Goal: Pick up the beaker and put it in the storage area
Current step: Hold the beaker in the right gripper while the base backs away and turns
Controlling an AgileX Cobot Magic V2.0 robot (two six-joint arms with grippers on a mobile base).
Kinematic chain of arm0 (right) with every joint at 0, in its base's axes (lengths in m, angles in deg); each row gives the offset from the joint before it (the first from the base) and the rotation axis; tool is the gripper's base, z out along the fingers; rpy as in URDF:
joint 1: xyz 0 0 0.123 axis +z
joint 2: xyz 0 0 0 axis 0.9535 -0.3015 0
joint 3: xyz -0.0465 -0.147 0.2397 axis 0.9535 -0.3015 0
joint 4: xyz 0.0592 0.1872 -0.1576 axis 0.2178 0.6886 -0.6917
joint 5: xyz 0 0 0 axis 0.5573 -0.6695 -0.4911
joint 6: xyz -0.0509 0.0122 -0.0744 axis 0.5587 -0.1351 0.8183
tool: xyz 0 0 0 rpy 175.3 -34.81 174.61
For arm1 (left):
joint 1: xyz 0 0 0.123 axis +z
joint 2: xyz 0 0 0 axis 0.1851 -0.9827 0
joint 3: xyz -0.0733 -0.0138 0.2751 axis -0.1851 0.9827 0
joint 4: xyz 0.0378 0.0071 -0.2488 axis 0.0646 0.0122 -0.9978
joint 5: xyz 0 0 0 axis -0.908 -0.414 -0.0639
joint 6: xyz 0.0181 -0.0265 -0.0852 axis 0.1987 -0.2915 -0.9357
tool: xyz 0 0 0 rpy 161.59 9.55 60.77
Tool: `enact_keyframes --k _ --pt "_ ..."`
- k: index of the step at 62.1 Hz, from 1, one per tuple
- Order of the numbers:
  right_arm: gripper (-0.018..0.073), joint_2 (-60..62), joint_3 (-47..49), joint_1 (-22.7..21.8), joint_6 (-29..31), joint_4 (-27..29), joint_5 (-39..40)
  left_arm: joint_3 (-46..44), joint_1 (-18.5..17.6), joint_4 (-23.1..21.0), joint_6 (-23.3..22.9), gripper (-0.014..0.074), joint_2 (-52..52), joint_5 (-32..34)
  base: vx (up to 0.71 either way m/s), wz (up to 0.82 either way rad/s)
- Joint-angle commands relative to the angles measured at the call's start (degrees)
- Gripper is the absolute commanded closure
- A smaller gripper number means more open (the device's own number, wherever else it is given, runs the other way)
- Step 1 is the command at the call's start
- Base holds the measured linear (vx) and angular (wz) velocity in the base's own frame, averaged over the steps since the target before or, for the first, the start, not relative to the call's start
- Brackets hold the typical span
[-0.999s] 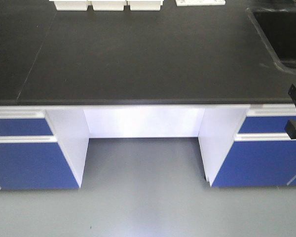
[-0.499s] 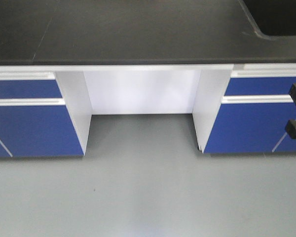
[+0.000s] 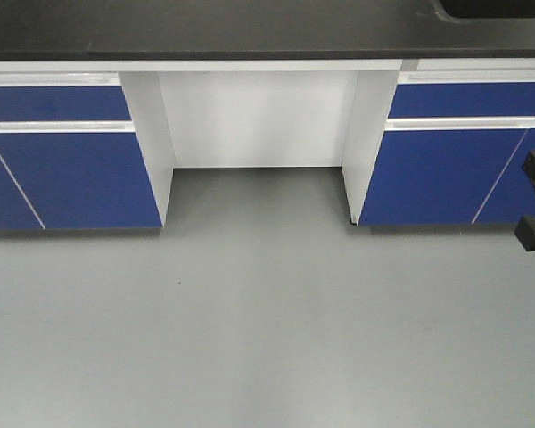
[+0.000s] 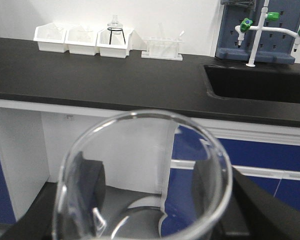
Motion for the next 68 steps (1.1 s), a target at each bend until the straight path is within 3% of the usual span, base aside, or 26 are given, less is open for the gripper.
enact_keyframes --k 1,38,68 --pt "0.0567 0.20 1.69 -0.10 0.13 -0.21 3.77 1.25 -0.36 -0.32 -0.37 0.0605 1.09 4.82 -0.35 0.03" --pt "0.0567 0.20 1.69 -0.10 0.13 -0.21 3.77 1.25 -0.36 -0.32 -0.37 0.0605 1.09 4.82 -0.31 -0.05" --pt "0.0567 0.20 1.69 -0.10 0.13 -0.21 3.72 1.25 -0.36 -0.32 -0.37 0.0605 1.09 4.82 -0.13 -0.49"
